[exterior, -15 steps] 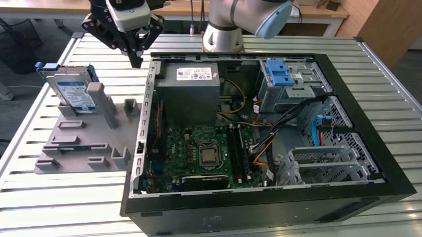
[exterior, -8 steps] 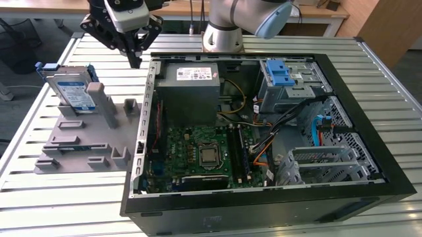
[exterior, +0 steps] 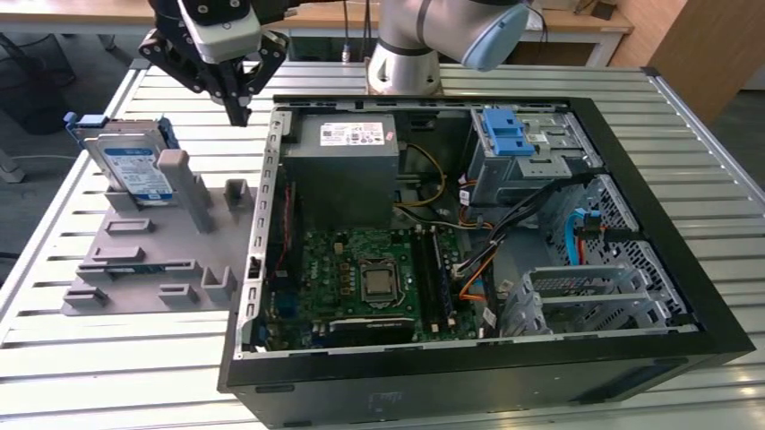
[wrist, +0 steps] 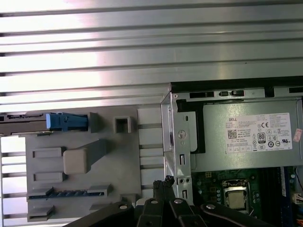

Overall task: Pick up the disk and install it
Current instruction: 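Reach for the disk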

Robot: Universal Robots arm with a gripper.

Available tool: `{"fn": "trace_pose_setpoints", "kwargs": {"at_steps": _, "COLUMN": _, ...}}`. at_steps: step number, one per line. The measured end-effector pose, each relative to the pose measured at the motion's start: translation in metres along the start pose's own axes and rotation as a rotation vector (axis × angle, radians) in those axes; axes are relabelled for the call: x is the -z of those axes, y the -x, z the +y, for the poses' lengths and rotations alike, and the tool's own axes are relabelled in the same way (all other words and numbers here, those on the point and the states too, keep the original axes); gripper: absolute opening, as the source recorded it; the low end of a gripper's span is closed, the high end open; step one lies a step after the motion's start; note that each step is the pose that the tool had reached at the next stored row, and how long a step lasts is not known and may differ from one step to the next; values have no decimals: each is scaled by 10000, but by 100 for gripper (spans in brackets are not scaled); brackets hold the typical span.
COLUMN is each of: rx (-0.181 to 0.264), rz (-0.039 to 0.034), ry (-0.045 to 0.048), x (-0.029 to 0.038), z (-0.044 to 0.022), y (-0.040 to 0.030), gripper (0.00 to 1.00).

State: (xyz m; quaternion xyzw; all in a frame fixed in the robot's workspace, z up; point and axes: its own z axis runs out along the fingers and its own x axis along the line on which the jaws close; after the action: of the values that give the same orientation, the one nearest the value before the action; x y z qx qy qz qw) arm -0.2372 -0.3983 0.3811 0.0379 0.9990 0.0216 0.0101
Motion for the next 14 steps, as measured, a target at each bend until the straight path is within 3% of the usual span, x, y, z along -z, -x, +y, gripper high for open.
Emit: {"fn": "trace_pose_setpoints", "kwargs": {"at_steps": 14, "rx": -1, "rz": 2, "ry": 0, "x": -11, "z": -2, "y": -28, "gripper": 11}}
